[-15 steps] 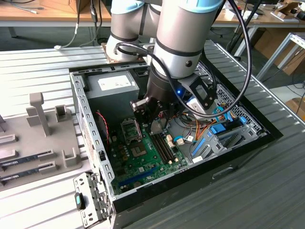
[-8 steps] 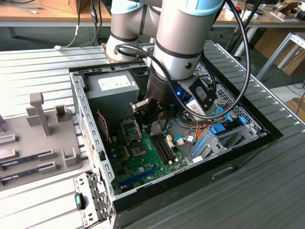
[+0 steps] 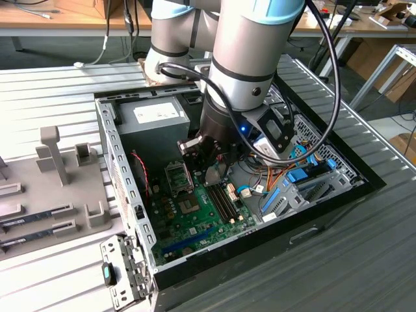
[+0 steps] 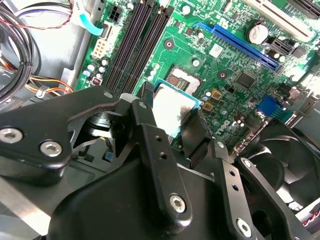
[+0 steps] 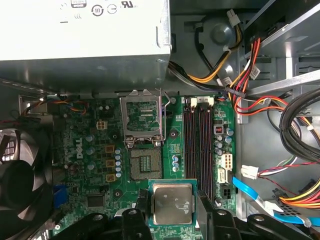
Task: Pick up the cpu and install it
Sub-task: 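Pick up the cpu and move it towards the insertion slot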
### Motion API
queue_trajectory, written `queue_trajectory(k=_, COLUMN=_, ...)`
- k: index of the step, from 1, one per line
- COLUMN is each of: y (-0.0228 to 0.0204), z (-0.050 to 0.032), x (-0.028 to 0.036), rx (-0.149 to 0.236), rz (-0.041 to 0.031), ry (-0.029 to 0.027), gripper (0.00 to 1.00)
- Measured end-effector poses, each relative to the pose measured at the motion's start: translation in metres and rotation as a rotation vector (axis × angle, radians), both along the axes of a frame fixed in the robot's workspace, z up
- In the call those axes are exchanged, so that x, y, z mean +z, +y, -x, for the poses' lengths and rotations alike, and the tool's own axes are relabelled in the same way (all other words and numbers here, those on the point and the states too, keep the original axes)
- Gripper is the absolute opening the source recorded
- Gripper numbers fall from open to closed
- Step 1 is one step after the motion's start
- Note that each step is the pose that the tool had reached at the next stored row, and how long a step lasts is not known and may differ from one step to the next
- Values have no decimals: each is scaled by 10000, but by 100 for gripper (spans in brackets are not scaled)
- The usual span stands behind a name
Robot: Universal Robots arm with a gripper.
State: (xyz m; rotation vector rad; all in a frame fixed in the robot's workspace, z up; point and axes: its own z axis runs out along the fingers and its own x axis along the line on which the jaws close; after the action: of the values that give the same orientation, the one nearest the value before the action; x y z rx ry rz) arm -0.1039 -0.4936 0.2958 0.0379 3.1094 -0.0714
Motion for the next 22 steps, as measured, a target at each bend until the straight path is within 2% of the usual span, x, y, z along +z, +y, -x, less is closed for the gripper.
queue_trajectory(k=22, y=-16, z=0, x=-87, rx=0, rz=0, ry=0, gripper=47)
